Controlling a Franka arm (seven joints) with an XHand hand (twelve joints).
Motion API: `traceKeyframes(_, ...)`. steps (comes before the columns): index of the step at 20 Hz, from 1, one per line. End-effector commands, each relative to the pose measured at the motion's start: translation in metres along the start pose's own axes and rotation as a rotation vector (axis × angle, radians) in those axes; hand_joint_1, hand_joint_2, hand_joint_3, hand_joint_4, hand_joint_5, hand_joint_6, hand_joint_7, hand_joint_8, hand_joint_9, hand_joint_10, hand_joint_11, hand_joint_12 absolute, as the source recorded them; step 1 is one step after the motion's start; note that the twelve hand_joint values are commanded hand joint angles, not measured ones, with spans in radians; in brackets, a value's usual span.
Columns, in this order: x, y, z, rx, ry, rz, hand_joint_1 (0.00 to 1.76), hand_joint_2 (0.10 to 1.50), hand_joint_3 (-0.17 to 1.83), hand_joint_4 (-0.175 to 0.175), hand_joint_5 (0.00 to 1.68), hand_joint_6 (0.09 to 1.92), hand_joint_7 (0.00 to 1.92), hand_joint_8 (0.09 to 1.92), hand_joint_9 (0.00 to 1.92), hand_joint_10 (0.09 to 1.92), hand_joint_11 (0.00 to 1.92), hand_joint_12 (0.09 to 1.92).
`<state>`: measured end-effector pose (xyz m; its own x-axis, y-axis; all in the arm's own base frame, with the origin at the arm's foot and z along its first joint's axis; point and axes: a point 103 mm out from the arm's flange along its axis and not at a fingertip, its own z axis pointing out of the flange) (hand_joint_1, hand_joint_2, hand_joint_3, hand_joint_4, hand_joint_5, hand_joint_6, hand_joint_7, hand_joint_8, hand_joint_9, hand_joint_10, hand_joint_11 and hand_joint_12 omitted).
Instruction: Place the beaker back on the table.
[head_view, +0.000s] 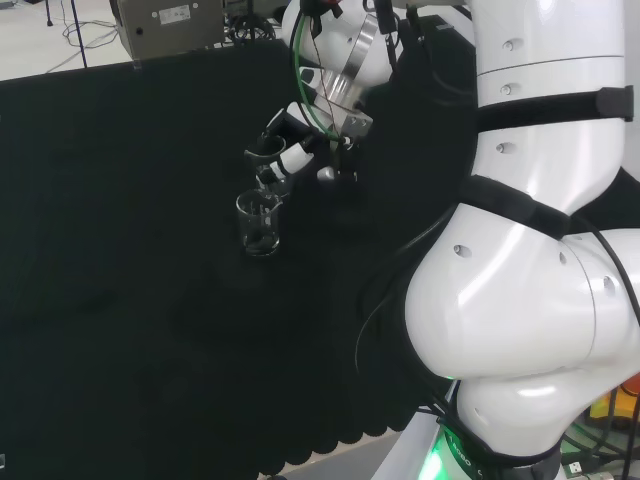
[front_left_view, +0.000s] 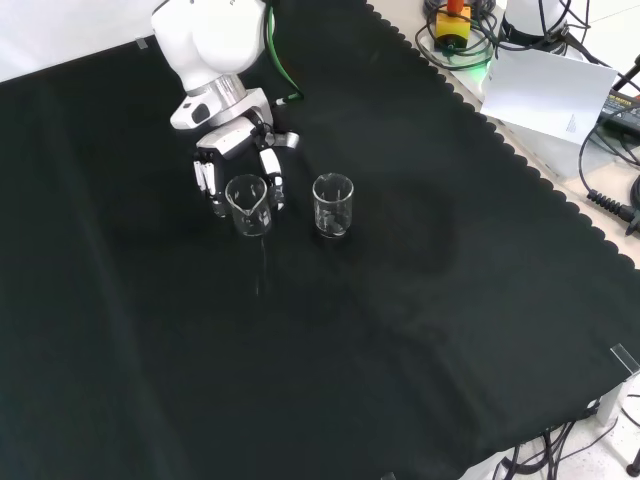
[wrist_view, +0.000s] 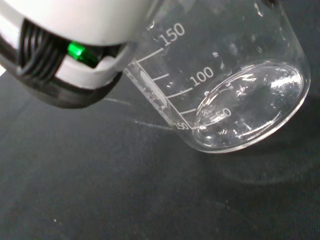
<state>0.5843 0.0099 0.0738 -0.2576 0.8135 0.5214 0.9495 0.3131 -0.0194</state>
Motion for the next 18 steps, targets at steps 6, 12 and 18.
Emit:
traceKeyframes(6,-0.006,-0.005,0.005,0.030,0.007,0.012,1.18,0.91,0.15,0.063,1.28,0.50,1.14,0.40,1.30,0.09,0.90,0.99)
traceKeyframes(12,-0.009,-0.012,-0.001,0.063,-0.007,0.027,0.98,0.83,0.04,-0.020,0.42,0.65,0.20,0.62,0.62,0.09,0.10,1.36)
traceKeyframes(18,0.024,-0.016,0.006,0.123,-0.067,0.039,0.91,0.76,0.10,-0.046,0.34,0.30,0.00,0.57,0.43,0.09,0.00,1.29)
